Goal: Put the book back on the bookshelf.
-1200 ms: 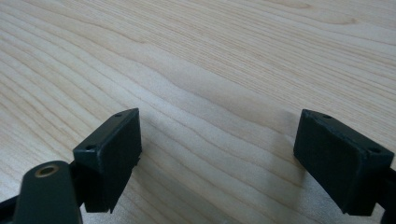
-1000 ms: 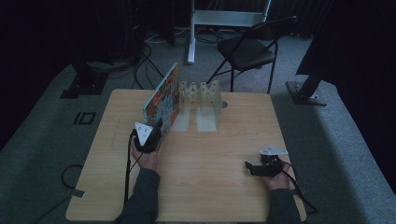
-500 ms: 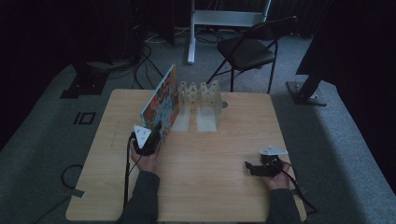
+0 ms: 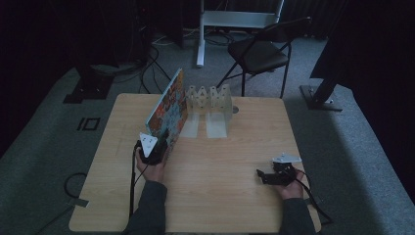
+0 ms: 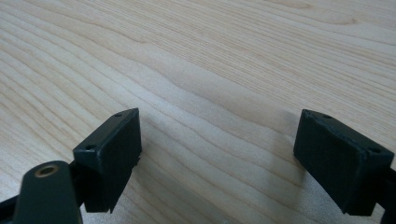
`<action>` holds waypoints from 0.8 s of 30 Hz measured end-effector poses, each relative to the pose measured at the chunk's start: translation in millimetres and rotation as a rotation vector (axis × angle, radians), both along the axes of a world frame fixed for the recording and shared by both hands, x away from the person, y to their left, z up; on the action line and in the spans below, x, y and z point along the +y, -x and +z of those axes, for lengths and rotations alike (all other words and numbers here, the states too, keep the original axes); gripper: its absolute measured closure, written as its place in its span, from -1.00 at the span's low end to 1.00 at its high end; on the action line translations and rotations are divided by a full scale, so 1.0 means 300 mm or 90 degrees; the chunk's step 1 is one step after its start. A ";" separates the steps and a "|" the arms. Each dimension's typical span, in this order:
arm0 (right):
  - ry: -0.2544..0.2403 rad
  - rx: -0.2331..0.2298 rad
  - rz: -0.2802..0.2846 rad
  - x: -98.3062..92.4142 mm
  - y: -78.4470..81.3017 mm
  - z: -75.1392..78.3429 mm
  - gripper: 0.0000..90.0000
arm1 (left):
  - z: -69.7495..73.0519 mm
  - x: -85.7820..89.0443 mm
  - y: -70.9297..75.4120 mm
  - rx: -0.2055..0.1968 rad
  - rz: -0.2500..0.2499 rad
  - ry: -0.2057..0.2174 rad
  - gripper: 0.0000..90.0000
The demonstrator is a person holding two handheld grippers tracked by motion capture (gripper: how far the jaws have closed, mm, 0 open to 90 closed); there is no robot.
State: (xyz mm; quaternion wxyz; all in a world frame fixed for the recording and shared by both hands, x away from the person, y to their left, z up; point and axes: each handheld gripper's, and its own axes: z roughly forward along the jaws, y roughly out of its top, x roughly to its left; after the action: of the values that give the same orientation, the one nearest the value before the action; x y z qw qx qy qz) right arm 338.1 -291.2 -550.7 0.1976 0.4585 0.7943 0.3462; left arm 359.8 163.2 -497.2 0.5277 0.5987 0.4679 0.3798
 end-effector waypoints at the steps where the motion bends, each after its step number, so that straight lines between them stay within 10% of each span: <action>1: 0.000 0.000 0.000 0.000 0.000 0.000 -0.67 | -0.001 0.001 0.000 0.000 0.000 0.000 0.80; 24: -0.001 0.001 0.001 0.001 0.000 0.000 -0.67 | -0.014 0.014 0.005 -0.009 -0.010 -0.002 0.77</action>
State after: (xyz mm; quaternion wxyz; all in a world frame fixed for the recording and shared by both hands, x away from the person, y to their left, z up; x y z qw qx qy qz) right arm 338.0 -291.0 -550.7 0.1966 0.4583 0.7946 0.3465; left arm 358.4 167.4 -501.5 0.5331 0.6004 0.4588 0.3806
